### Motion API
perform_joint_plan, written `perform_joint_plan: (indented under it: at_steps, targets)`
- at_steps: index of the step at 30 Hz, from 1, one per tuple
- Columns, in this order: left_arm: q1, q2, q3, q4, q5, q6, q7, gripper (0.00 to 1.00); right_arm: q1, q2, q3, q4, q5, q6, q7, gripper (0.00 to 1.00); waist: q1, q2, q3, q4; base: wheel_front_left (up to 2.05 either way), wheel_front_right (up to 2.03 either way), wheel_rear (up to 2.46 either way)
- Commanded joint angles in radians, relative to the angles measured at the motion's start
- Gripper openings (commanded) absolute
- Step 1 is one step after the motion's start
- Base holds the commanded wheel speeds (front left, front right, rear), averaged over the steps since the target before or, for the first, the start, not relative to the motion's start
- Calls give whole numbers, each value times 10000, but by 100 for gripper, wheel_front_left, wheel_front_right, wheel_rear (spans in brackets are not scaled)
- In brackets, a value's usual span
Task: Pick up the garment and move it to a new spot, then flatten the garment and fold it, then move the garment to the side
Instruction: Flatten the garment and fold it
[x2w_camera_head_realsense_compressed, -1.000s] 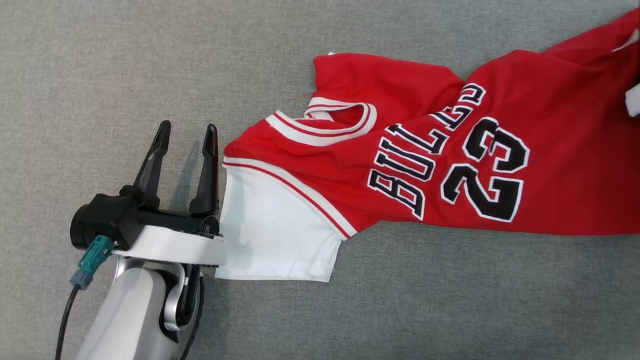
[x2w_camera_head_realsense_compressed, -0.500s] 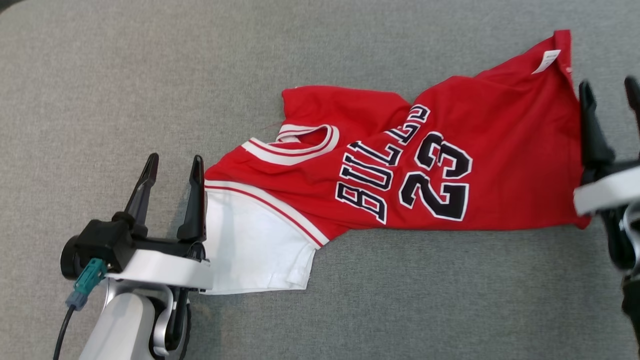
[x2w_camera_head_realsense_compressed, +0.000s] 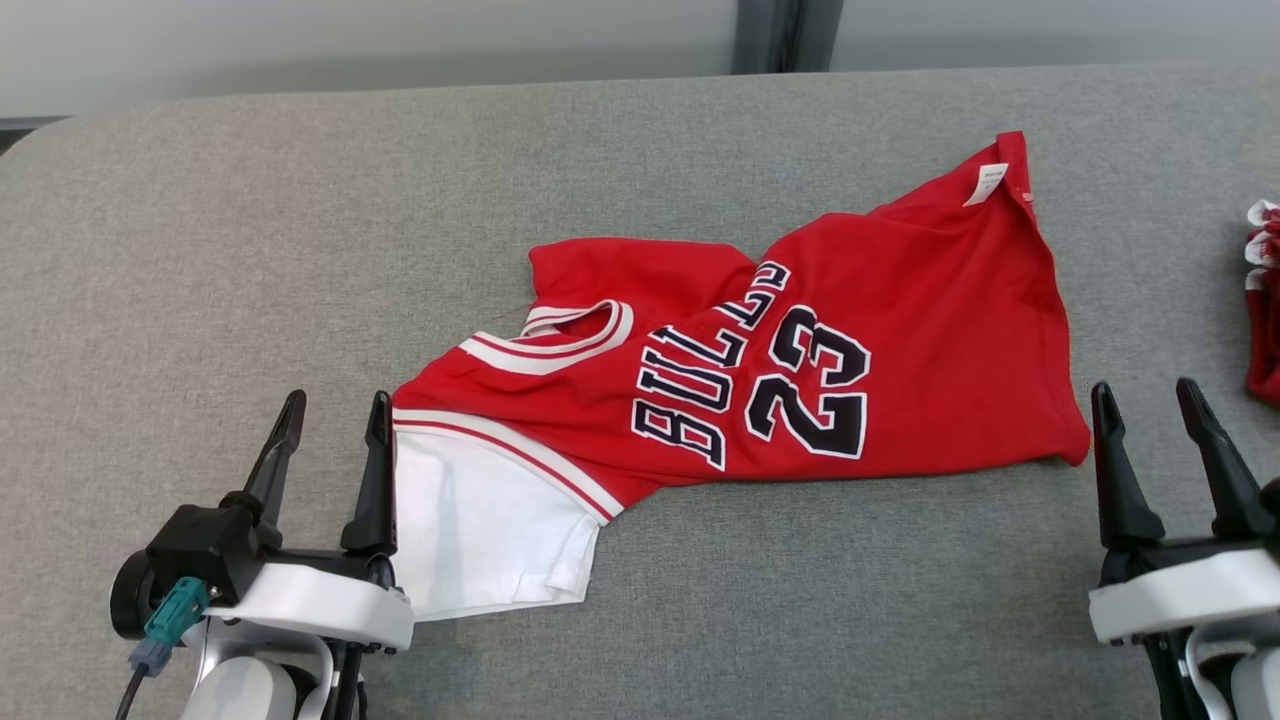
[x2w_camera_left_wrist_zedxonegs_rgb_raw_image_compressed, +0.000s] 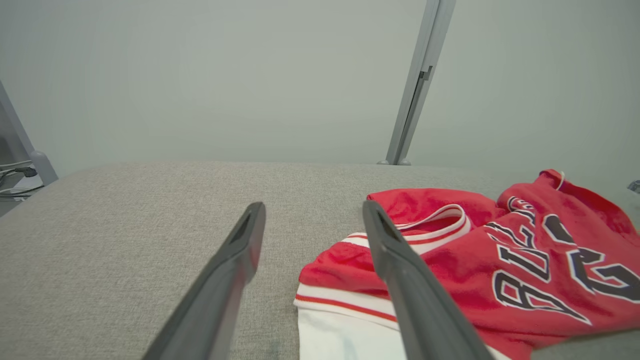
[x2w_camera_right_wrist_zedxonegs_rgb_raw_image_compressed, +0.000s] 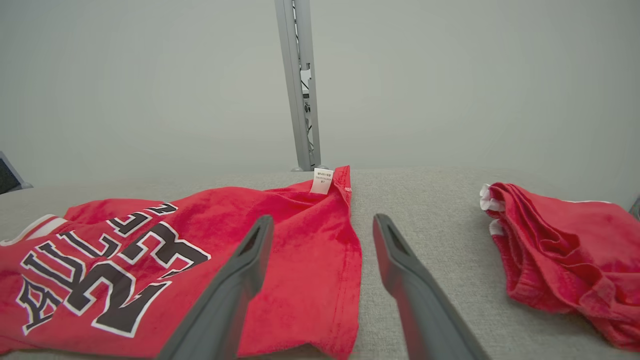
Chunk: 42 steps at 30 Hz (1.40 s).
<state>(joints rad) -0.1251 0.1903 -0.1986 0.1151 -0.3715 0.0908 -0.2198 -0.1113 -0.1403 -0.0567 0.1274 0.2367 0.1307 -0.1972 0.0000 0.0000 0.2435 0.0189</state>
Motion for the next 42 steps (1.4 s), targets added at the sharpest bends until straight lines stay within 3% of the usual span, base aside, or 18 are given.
perform_joint_plan:
  at_steps: [1, 15, 26, 34, 35, 36, 37, 42]
  targets:
    - [42, 67, 30, -50, -49, 63, 23, 100, 114, 13, -55, -149, -48, 2, 62, 100, 0, 0, -31, -29, 0, 0, 0]
    - [51, 162, -50, -244, -114, 163, 136, 100, 920, 560, -324, -1414, -316, 2, 853, 100, 0, 0, 26, -32, 0, 0, 0]
    - [-219, 92, -177, -280, -155, 108, 24, 100, 741, 368, -572, 343, -198, 2, 1072, 100, 0, 0, 430, 120, 0, 0, 0]
    - [-594, 50, -300, -152, -147, -5, -45, 100, -457, -85, 83, 1937, 31, 2, 589, 100, 0, 0, 835, 232, 0, 0, 0]
    - [-627, 52, -310, -111, -146, -5, -59, 100, -560, -145, 165, 2049, 36, 2, 487, 95, 0, 0, 849, 251, 0, 0, 0]
    - [-657, 42, -323, -93, -147, -17, -78, 100, -614, -178, 233, 2133, 91, 2, 404, 44, 0, 0, 858, 269, 0, 0, 0]
    - [-680, 39, -324, -78, -150, -18, -96, 100, -649, -231, 348, 2151, 110, 2, 262, 0, 0, 0, 864, 282, 0, 0, 0]
    - [-620, 55, -263, -3, -194, 38, -141, 100, -490, -368, 592, 1930, 197, 2, -30, 0, 0, 0, 804, 236, 0, 0, 0]
